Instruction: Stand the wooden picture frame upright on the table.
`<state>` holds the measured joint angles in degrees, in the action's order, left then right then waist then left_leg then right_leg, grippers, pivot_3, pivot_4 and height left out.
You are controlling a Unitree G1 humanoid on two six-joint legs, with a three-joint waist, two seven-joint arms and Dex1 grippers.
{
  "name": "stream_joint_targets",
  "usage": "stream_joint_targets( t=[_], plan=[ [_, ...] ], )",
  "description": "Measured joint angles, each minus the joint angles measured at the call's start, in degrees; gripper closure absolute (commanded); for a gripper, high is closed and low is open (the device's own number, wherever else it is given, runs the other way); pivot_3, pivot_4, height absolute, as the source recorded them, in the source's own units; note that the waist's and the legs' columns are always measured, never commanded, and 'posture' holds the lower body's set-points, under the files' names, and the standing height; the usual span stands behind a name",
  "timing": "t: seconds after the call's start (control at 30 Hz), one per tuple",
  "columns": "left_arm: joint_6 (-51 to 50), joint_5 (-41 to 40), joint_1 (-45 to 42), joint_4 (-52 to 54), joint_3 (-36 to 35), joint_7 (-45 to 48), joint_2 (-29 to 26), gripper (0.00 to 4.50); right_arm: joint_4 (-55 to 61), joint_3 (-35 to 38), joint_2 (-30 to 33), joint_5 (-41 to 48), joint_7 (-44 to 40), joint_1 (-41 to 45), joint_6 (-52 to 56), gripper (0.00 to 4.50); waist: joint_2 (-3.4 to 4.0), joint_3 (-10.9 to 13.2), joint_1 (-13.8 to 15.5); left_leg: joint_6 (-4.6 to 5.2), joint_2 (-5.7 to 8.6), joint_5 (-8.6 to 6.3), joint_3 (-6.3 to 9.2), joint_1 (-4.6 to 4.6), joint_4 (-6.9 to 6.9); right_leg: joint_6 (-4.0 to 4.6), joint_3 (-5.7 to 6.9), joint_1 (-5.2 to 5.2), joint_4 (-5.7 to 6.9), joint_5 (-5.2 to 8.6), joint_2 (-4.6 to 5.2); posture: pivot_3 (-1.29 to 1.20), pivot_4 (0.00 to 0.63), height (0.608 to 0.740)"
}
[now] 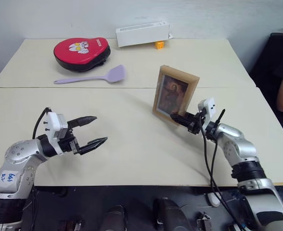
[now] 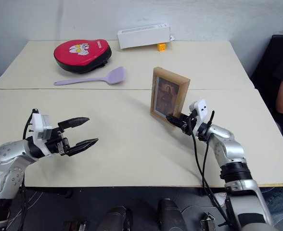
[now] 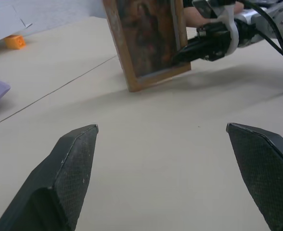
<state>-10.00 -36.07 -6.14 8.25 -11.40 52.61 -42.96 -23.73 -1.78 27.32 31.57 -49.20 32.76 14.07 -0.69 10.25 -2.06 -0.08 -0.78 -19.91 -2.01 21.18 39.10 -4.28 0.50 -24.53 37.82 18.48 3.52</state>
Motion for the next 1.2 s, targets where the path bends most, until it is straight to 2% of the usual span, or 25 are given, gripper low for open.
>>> stream_joint_targets(
  t=[0.1, 0.2, 0.63, 0.87, 0.97, 1.2],
  plan=[
    [-0.7, 0.1, -0.4, -0.4, -1.6, -1.4, 1.4, 0.00, -0.2, 0.2, -0.1, -1.3, -0.8, -0.1, -0.1, 3.23, -0.01, 0.0, 0.1, 0.00, 0.00, 0.00, 0.01, -0.01, 0.01, 0.00, 0.01, 0.02, -0.01, 0.00, 0.00, 0.00, 0.150, 0.740],
    [-0.5, 0.7, -0.5, -2.1, -3.7, -0.5, 0.4, 0.00, -0.2, 1.3, -0.8, -1.4, -0.9, -0.9, 0.6, 3.23, 0.00, 0.0, 0.1, 0.00, 0.00, 0.00, 0.01, -0.02, 0.00, 0.00, 0.01, 0.02, 0.01, 0.00, 0.00, 0.00, 0.150, 0.740],
    [0.8, 3.4, -1.2, -4.1, -3.3, 2.8, 1.4, 0.00, -1.4, 3.2, -1.1, -2.9, -2.2, -0.7, 3.4, 3.23, -0.04, -0.1, 0.3, 0.00, 0.01, 0.00, 0.01, -0.07, 0.01, -0.02, 0.01, 0.07, -0.03, -0.01, 0.02, 0.00, 0.150, 0.740],
    [0.8, 4.7, -1.2, -4.1, -3.2, 3.5, 1.7, 0.00, -3.6, 4.5, -1.3, -6.3, 0.0, -1.1, 1.1, 0.88, -0.09, -0.1, 0.4, 0.01, 0.03, -0.01, 0.04, -0.04, 0.01, -0.02, 0.02, 0.09, -0.04, -0.01, 0.05, 0.00, 0.150, 0.740],
    [0.8, 4.8, -1.5, -4.3, -3.2, 3.7, 1.8, 0.00, -3.2, 4.5, -1.3, -7.2, -0.4, -1.9, -0.6, 0.02, -0.09, -0.1, 0.4, 0.01, 0.02, -0.01, 0.04, -0.03, 0.00, -0.02, 0.04, 0.09, -0.04, -0.01, 0.04, 0.00, 0.150, 0.740],
    [1.6, 5.4, -1.6, -5.7, -3.5, 4.7, 1.5, 0.00, 1.1, 5.9, -0.1, -7.7, -3.5, -7.3, -3.6, 0.02, -0.09, -0.1, 0.5, 0.02, 0.02, -0.02, 0.06, -0.01, -0.03, -0.03, 0.06, 0.09, -0.05, -0.02, 0.04, 0.00, 0.150, 0.740]
  ],
)
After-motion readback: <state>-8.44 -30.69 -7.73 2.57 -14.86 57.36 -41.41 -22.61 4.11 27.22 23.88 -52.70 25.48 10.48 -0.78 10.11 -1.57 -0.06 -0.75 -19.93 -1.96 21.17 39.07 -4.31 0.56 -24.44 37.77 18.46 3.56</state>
